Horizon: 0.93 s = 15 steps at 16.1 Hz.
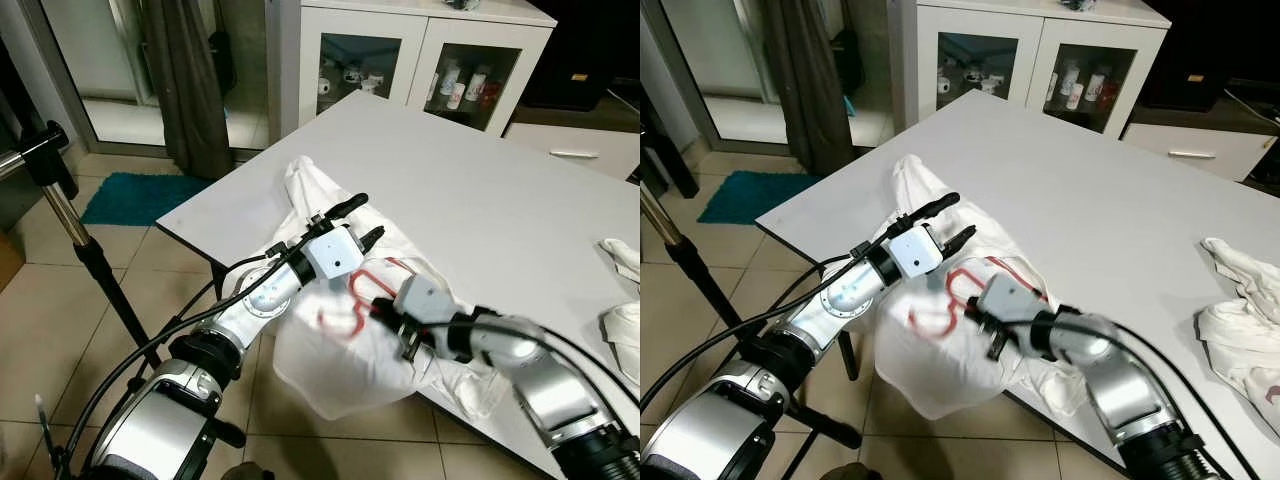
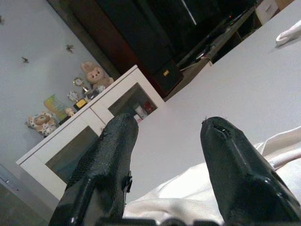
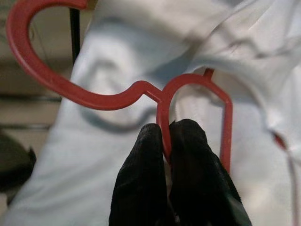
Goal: Hang hanger
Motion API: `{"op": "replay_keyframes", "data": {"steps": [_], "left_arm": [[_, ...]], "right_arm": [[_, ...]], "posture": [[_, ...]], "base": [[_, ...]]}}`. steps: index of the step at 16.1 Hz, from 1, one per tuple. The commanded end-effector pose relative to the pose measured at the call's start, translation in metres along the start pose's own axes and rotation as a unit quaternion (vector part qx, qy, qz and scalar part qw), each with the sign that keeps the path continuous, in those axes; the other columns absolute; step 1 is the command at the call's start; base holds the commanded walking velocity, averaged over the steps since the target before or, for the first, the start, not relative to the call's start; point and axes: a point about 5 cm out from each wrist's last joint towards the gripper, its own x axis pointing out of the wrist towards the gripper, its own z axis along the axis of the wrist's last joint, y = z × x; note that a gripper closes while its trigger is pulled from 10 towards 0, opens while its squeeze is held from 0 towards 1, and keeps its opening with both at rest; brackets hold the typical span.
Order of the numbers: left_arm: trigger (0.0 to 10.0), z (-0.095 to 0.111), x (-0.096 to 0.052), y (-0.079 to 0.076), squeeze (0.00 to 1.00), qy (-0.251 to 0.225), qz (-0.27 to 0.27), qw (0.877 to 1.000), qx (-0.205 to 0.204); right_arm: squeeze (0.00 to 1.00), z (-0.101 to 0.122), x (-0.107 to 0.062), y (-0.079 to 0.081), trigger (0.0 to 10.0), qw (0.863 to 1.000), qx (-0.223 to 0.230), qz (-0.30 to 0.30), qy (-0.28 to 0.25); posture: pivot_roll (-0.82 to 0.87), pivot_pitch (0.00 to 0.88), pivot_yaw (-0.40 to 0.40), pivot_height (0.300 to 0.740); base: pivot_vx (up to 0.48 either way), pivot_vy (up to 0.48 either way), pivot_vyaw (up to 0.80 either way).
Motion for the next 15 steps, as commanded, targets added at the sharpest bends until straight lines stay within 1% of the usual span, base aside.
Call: {"op": "replay_keyframes", "data": {"steps": [1,2,3,5,6,7,8,9,11,12,14,15], "left_arm": [[10.0,0.003,0.003,0.000,0.00,-0.005,-0.003,1.000,0.003],[10.0,0.003,0.002,0.000,0.00,-0.006,-0.004,1.000,0.003],[10.0,0.003,0.002,0.000,0.00,-0.006,-0.004,1.000,0.003],[10.0,0.003,0.001,0.000,0.00,-0.006,-0.001,1.000,0.004],[10.0,0.006,0.000,0.005,0.00,-0.017,0.018,1.000,0.011],[10.0,0.010,0.001,0.012,0.00,-0.032,0.035,0.999,0.009],[10.0,0.012,0.000,0.014,0.00,-0.038,0.036,0.999,0.007],[10.0,0.014,-0.002,0.016,0.00,-0.048,0.027,0.999,-0.002],[10.0,0.011,-0.011,0.013,0.00,-0.047,-0.040,0.998,-0.025],[10.0,0.008,-0.018,0.017,0.00,-0.037,-0.052,0.998,-0.018],[10.0,0.005,-0.024,0.023,0.00,-0.029,-0.052,0.998,-0.025],[10.0,0.005,-0.032,0.026,0.00,-0.026,-0.086,0.995,-0.038]], "right_arm": [[0.00,0.009,-0.006,-0.009,0.0,0.999,0.032,-0.013,-0.029],[0.00,0.016,-0.009,-0.013,0.0,0.997,0.053,-0.016,-0.051],[0.00,0.020,-0.013,-0.018,0.5,0.995,0.066,-0.020,-0.066],[0.00,0.022,-0.020,-0.023,3.2,0.993,0.086,-0.023,-0.075],[0.00,0.015,-0.024,-0.027,3.9,0.994,0.085,-0.028,-0.056],[0.00,0.006,-0.026,-0.027,3.9,0.995,0.081,-0.032,-0.038],[0.00,0.003,-0.027,-0.028,3.9,0.996,0.076,-0.037,-0.033],[0.00,-0.003,-0.028,-0.030,3.5,0.997,0.065,-0.047,-0.018],[0.00,-0.005,-0.028,-0.030,3.5,0.997,0.061,-0.051,-0.015],[0.00,-0.003,-0.028,-0.030,3.3,0.997,0.060,-0.051,-0.018],[0.00,-0.003,-0.026,-0.029,3.1,0.997,0.058,-0.049,-0.019],[0.00,-0.005,-0.024,-0.028,2.7,0.998,0.051,-0.045,-0.015]], "posture": [[0.02,0.000,-0.032,0.723],[0.02,0.001,-0.033,0.723],[0.02,0.002,-0.032,0.723],[0.02,0.002,-0.034,0.723],[0.02,0.001,-0.035,0.723],[0.02,0.001,-0.035,0.723],[0.02,0.001,-0.035,0.723],[0.02,0.000,-0.035,0.723],[0.02,0.000,-0.035,0.723],[0.02,0.000,-0.036,0.723],[0.02,0.000,-0.036,0.723],[0.03,0.000,-0.040,0.723]], "base": [[0.000,0.000,0.00],[0.000,0.000,0.00],[0.000,0.000,0.00],[0.000,0.000,0.00],[0.000,0.000,0.00],[0.000,0.000,0.00],[0.000,0.000,0.00],[0.000,0.000,0.00],[0.000,0.000,0.00],[0.000,0.000,0.00],[0.000,0.000,0.00],[0.000,0.000,0.00]]}}
